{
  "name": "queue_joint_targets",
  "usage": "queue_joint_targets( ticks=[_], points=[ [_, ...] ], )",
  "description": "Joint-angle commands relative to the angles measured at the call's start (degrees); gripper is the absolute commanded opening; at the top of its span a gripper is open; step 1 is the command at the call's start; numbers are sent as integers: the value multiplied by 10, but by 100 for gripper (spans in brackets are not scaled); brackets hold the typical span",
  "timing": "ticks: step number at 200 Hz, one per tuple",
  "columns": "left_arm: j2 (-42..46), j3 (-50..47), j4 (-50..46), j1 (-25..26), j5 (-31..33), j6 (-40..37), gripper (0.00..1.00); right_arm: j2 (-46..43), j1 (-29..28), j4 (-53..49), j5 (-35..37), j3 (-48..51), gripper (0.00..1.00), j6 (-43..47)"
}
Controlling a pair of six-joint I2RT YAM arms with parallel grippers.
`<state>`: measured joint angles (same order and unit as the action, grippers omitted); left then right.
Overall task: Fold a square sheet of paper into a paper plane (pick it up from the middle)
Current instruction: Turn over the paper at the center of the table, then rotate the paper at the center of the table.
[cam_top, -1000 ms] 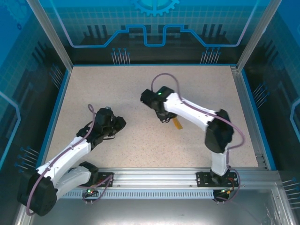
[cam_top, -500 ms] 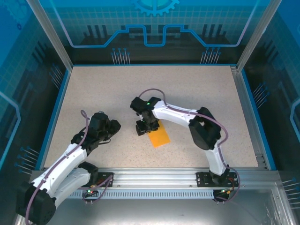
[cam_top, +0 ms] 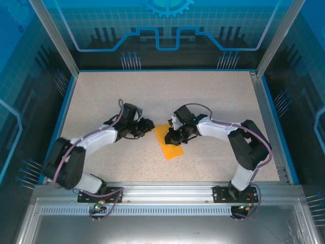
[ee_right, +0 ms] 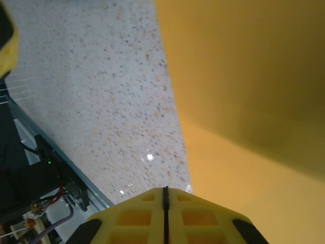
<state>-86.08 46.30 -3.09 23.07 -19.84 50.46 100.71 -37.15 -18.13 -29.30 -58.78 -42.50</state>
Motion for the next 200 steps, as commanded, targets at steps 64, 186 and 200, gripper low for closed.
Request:
queue_joint_targets(
  ticks=[64, 186, 200],
  points=[
    [-186, 101, 7, 4, -33, -14, 23, 63, -26, 107, -51, 48, 8, -40],
    [-263, 163, -60, -22, -32, -55, 21, 29, -88, 263, 34, 130, 13, -205],
    [-232, 170, -67, -21, -42, -67, 25, -9, -83, 200, 50, 109, 15, -165]
  ],
)
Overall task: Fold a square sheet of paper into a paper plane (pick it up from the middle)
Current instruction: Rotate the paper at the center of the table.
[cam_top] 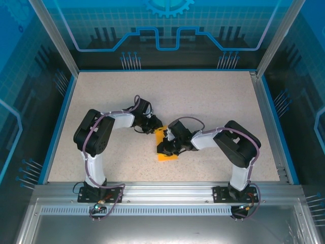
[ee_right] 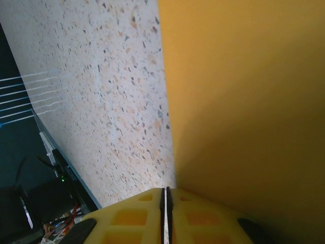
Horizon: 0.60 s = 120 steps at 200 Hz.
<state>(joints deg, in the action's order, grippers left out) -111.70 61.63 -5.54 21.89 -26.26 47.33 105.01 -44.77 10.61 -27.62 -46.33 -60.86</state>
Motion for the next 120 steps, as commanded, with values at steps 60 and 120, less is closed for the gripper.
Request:
queue_joint_targets(
  ticks=[60, 120],
  points=[
    [117, 37, -136, 32, 59, -57, 32, -155, 77, -310, 107, -29, 27, 110],
    [160, -79, -63, 68, 63, 22, 32, -132, 62, -309, 95, -12, 30, 106]
  ],
)
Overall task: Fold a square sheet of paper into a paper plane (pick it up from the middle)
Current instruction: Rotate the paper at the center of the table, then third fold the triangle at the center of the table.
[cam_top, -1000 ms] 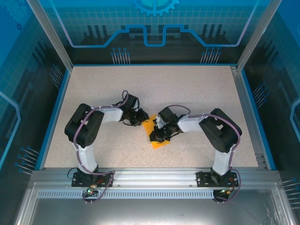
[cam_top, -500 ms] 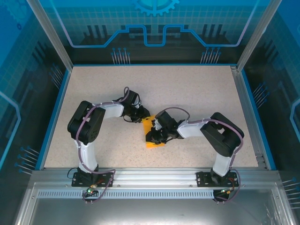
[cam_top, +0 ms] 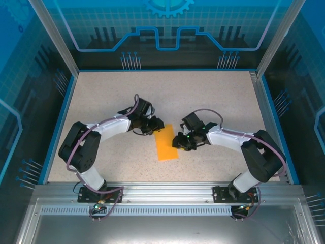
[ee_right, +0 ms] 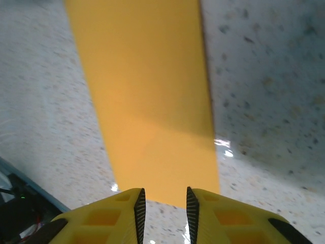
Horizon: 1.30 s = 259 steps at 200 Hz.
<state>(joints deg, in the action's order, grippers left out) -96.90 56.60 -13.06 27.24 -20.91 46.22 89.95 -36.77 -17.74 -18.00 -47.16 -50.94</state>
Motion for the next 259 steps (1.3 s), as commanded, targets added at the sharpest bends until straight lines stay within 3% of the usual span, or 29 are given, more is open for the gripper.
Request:
queue_joint_targets(
  ticks=[1, 102, 128, 188, 210, 229, 259],
  points=[
    [12, -30, 13, 15, 10, 34, 31, 19, -19, -27, 0, -4, 30, 7],
    [-70, -4, -9, 28, 31, 6, 28, 47, -47, -76, 63, -22, 33, -12],
    [-83, -20, 7, 28, 31, 8, 28, 69, -47, -42, 32, -12, 35, -21],
    [-86, -35, 8, 28, 31, 5, 27, 66, -44, 67, -27, 7, 24, -55],
    [-81, -35, 7, 28, 35, 5, 27, 62, -36, 49, -17, -7, 26, -47],
    [-79, -34, 7, 27, 35, 2, 27, 46, -28, 65, -17, 0, 35, -40],
    [-80, -32, 5, 28, 34, 1, 27, 46, 5, 102, -54, -1, 41, -29]
  ],
)
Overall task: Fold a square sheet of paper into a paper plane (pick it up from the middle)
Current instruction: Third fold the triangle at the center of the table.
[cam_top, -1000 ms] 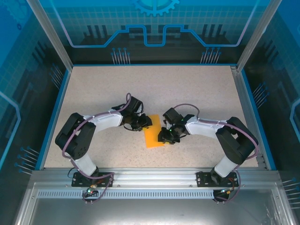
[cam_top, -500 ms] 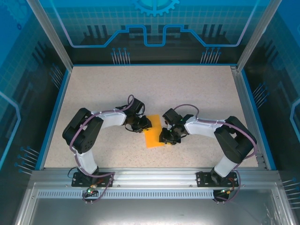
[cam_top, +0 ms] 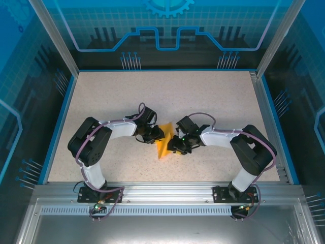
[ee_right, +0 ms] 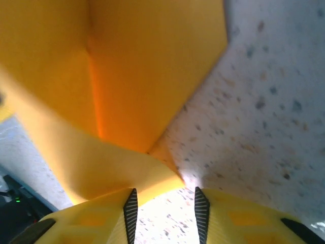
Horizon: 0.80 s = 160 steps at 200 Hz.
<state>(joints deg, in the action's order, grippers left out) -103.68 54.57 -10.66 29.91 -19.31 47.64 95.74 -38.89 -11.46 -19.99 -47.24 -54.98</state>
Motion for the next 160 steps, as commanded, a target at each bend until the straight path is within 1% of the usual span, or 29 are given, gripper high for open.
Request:
queue_joint_targets(
  ticks=[1, 15, 29, 37, 58, 89, 113, 145, 160],
  points=[
    [-13, -11, -19, 1, 18, -14, 27, -12, 28, 40, -33, 0, 41, 12],
    [-12, -12, -20, 1, 19, -13, 27, -17, 38, 50, -37, 0, 48, 17],
    [-12, -13, -19, 1, 19, -13, 27, -9, 48, 76, -73, -4, 52, 19],
    [-13, -13, -18, 1, 19, -13, 27, -2, 51, 81, -86, -7, 53, 19],
    [-14, -10, -19, 1, 21, -12, 26, 4, 51, 54, -88, -18, 53, 28],
    [-13, -11, -20, 1, 23, -11, 26, -45, 51, 65, -85, 23, 54, 21],
    [-13, -8, -20, 1, 21, -12, 27, -69, 51, 67, -100, 43, 57, 37],
    [-13, -5, -25, 1, 20, -14, 27, -66, 52, 95, -118, 56, 59, 28],
    [-11, -5, -27, 1, 22, -15, 27, -52, 55, 77, -124, 37, 59, 41]
  ],
)
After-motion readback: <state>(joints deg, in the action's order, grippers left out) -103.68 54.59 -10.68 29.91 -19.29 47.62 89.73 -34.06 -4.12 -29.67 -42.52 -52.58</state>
